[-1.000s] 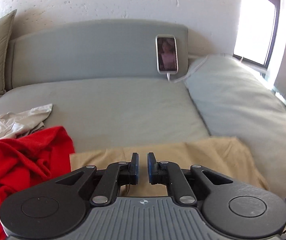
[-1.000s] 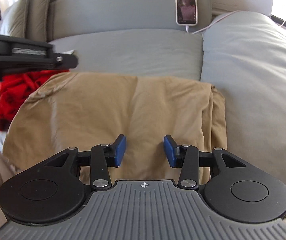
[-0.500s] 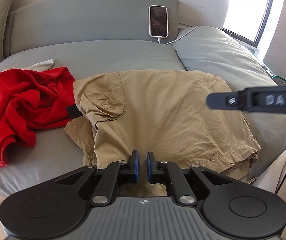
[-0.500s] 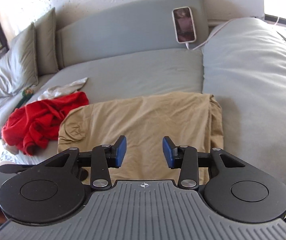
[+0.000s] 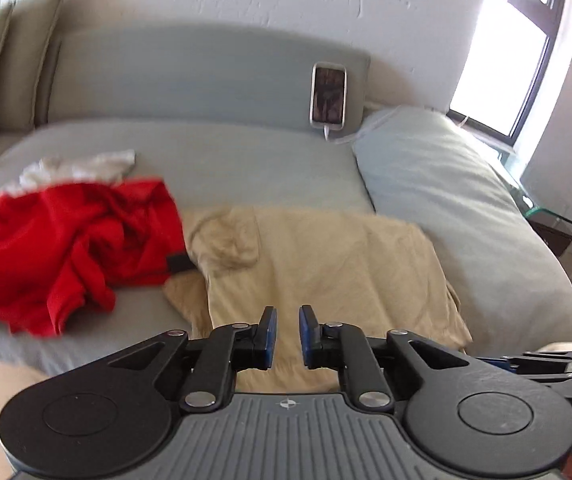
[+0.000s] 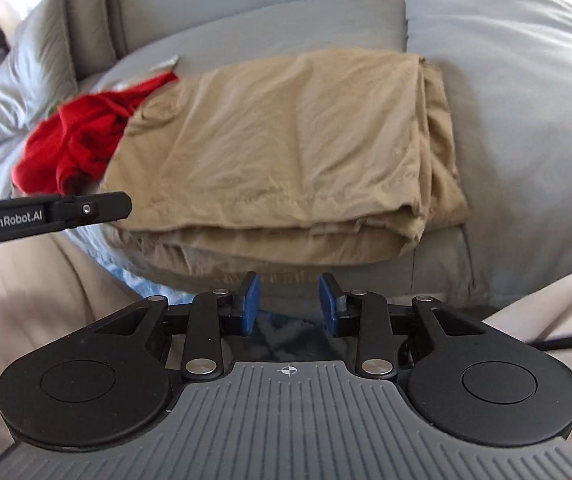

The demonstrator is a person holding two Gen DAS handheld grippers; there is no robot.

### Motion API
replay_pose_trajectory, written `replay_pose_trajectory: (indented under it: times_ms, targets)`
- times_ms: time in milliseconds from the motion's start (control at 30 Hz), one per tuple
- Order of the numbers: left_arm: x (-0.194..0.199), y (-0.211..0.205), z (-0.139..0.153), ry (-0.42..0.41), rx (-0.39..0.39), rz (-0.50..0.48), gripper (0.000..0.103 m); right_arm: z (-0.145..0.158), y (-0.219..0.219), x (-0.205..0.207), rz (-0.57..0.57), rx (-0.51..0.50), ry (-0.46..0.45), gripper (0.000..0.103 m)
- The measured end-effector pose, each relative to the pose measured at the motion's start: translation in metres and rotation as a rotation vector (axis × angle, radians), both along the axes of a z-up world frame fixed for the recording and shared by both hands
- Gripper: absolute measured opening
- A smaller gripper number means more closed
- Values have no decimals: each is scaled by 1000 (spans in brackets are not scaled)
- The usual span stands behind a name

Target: Fold clothes

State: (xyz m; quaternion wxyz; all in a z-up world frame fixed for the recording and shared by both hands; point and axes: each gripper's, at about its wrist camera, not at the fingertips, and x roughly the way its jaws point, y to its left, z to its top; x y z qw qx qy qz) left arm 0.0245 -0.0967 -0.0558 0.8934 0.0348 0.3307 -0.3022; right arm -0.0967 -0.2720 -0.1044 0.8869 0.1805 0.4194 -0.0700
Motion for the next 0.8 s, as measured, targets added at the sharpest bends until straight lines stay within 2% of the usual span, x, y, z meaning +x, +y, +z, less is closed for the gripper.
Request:
replay_pose_trajectory:
  times_ms: [67,133,300,400,467,533,600,667,767,800]
  targets:
    - [12,-8,-1,-93,-1,20,20,8,-8,3,-34,-16,-54,41]
    - [28,-16,-12,-110,40,49,19,2,-16,16,-69,-38,-65,43]
    - [42,-11,-51,35,114,73,19,-11,-38,46,-156,-94,-93,42]
    - [28,2,-56,66,108,59,21,-36,-46,38,-190,-61,-54,42]
    - [24,11,-53,129,107,50,24,-35,-43,26,-187,-82,-12,42]
    - [20,20,-46,168,103,52,27,-32,-46,12,-208,-28,52,43]
    - [16,29,-38,207,100,54,27,-28,-53,-3,-233,84,99,43]
    - [11,38,-31,239,96,57,26,-23,-57,-19,-254,165,77,45]
    - [-1,41,-11,143,57,80,27,-18,-62,-38,-286,312,-2,60]
    - [0,39,-6,116,35,77,27,-19,-62,-41,-299,382,-29,60]
